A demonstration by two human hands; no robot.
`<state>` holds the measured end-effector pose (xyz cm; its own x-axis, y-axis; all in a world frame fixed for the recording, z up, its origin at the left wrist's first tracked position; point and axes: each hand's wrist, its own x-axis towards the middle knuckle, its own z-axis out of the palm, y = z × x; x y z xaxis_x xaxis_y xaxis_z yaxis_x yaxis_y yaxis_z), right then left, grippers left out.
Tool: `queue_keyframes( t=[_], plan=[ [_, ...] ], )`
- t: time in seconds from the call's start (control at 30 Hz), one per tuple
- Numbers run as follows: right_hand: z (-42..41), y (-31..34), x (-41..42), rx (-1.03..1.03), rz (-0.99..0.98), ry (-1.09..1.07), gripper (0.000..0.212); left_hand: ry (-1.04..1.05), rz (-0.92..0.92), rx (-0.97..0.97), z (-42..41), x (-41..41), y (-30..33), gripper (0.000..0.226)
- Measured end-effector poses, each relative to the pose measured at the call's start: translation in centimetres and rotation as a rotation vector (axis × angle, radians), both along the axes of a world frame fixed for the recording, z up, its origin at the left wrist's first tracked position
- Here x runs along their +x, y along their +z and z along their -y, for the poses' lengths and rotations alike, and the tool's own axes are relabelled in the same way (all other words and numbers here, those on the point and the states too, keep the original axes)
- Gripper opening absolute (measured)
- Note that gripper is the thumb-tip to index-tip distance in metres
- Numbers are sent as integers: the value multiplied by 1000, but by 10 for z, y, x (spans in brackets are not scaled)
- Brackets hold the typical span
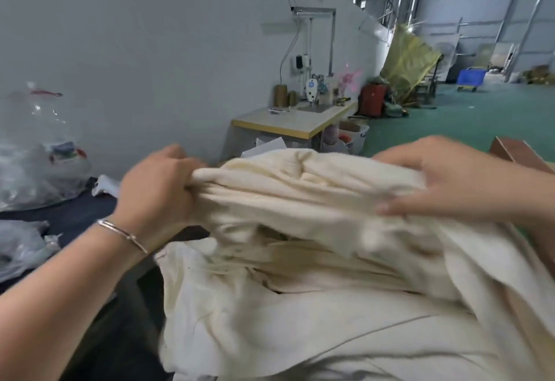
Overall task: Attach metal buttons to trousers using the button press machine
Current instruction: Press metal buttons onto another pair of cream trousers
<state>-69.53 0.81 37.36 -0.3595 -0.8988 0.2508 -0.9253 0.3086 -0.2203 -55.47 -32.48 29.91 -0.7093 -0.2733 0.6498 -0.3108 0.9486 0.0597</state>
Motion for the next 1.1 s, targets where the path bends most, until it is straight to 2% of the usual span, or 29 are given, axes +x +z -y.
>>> queue_keyframes(
  t=[0.03,0.1,0.13,0.17,0.2,0.23,0.3,0.33,0.4,0.47,0.53,0.57,0.63,0.7,0.73,0.77,0.8,0.87,0.9,1.0,1.1],
  plan=[
    [7,-4,2,172,-30,13,37,48,82,9,11,4,-1,23],
    [20,-19,4,511,-32,9,50,93,542,89,22,14,-20,38],
    [27,-28,3,582,-13,-11,57,54,753,247,23,20,-34,50],
    [34,-36,2,564,-1,-41,65,-14,867,459,21,25,-45,62],
    [41,-43,2,477,0,-67,74,-103,895,637,17,28,-52,69],
    [50,-53,3,364,5,-75,85,-194,885,725,12,28,-56,72],
    [67,-74,12,229,68,-22,102,-289,894,706,0,22,-61,73],
    [74,-87,20,254,79,26,105,-303,897,674,-8,17,-67,74],
    [85,-118,34,465,22,69,105,-292,862,511,-23,8,-84,65],
    [92,-133,39,603,-19,66,86,-230,743,350,-30,3,-95,40],
    [102,-119,27,425,4,56,59,-208,573,307,-26,1,-90,14],
    [107,-103,19,313,-7,17,54,-232,470,343,-23,-1,-82,7],
    [112,-68,1,141,-90,-102,49,-286,235,417,-21,-6,-62,18],
    [111,-47,-12,130,-205,-221,42,-324,93,401,-25,-10,-49,24],
    [109,-46,-14,237,-287,-259,38,-337,106,366,-27,-11,-51,19],
    [107,-51,-14,403,-348,-256,35,-332,173,312,-27,-13,-59,11],
    [105,-61,-11,589,-350,-219,34,-299,290,274,-26,-13,-71,13],
    [105,-89,2,876,-140,-105,28,-224,554,311,-20,-8,-97,22],
    [107,-101,9,954,-63,-72,27,-213,619,354,-17,-5,-106,25],
    [121,-107,26,1034,-137,-40,23,-196,558,465,-9,13,-99,33],
    [155,-79,42,829,-316,33,22,-149,390,556,1,50,-65,28]
  ],
)
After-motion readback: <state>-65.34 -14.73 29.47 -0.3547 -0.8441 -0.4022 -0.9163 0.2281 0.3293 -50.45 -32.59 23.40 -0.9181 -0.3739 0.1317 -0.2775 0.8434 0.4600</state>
